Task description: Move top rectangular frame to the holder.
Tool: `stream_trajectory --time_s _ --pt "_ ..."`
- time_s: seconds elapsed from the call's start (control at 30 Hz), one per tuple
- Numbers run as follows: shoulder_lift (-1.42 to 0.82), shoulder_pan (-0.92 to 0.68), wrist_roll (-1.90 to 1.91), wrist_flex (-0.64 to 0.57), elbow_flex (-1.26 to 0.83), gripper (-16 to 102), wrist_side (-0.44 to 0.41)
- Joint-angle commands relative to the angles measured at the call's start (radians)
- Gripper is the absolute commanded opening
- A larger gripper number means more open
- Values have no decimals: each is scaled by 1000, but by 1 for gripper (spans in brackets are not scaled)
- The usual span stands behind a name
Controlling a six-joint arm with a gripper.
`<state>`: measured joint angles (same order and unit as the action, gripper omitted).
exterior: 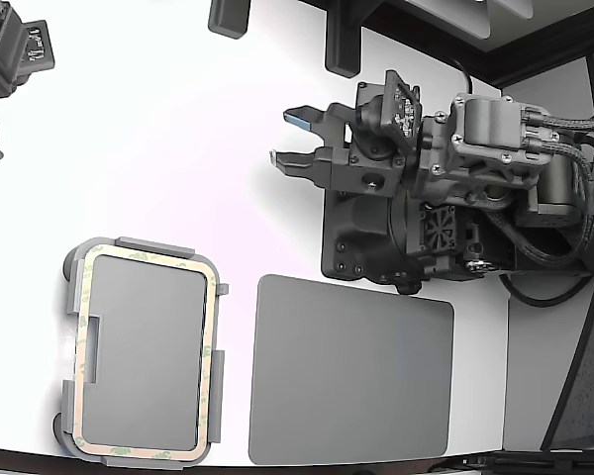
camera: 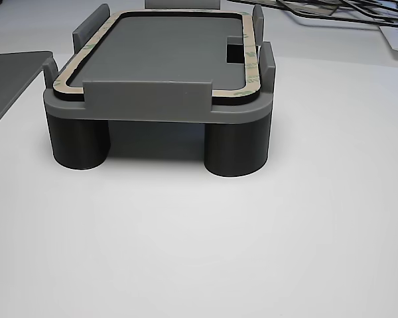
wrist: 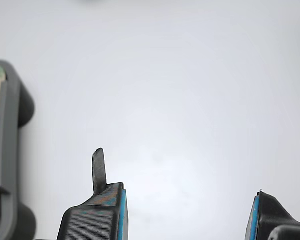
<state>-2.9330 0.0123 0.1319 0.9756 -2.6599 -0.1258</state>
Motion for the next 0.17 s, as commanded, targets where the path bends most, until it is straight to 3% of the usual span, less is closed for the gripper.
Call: stream_trajectory --time_s 0.0,0.13 --pt "-21 15 0 -6 21 100 0" --pt "-21 15 0 -6 21 100 0"
